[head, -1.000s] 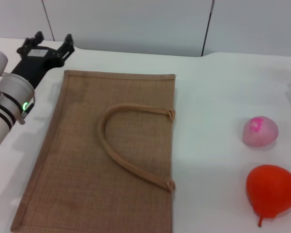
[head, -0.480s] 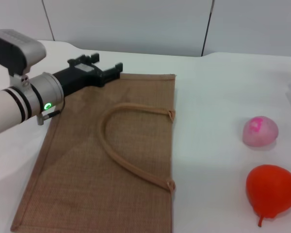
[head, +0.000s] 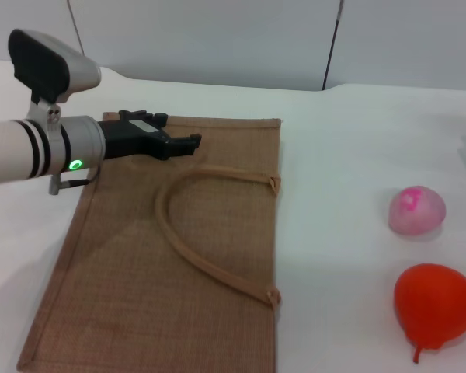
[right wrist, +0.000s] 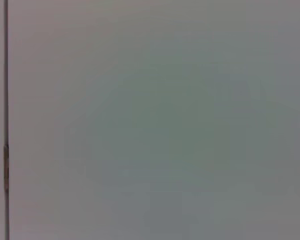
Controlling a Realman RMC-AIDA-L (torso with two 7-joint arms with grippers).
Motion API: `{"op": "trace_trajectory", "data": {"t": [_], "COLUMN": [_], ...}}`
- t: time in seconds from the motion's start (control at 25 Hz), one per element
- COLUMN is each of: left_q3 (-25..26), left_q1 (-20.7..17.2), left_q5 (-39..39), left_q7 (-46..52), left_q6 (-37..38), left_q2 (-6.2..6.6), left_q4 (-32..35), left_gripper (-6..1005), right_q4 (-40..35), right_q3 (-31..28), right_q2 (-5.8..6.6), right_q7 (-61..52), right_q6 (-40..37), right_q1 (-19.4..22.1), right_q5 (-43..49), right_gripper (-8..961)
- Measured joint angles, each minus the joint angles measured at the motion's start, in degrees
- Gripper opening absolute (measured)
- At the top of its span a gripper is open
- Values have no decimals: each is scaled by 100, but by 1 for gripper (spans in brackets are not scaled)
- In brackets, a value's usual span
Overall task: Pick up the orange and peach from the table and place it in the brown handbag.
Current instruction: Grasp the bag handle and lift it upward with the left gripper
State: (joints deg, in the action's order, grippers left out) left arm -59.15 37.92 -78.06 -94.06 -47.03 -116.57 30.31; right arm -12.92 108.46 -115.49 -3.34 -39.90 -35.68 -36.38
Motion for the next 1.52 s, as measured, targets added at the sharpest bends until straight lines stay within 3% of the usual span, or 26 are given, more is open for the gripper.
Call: {"op": "trace_trajectory", "data": {"t": [0.2, 0.48, 0.72, 1.16, 1.52], "left_q3": [-308, -721, -1119, -1066, -1064], "left_q1": [-111, -203, -116, -85, -26], "left_q5": [1216, 1790, 2360, 3220, 3306], "left_q7": [1067, 1764, 2323, 2912, 2955], "left_q6": [-162, -632, -759, -994, -1001], "left_q2": [-20, -14, -11, 18, 15], "left_q4": [922, 1696, 1723, 1774, 1756], "left_gripper": [830, 829, 828, 827, 805], "right_q4": [0, 0, 0, 0, 0], "right_q3": [0, 0, 0, 0, 0], "right_q2": [0, 0, 0, 0, 0], "right_q7": [0, 0, 0, 0, 0], "right_q6": [0, 2, 50, 71, 70], "right_q1": [-4, -26, -42, -19, -45], "right_q5": [0, 0, 0, 0, 0], "right_gripper": [770, 771, 771, 772, 772]}}
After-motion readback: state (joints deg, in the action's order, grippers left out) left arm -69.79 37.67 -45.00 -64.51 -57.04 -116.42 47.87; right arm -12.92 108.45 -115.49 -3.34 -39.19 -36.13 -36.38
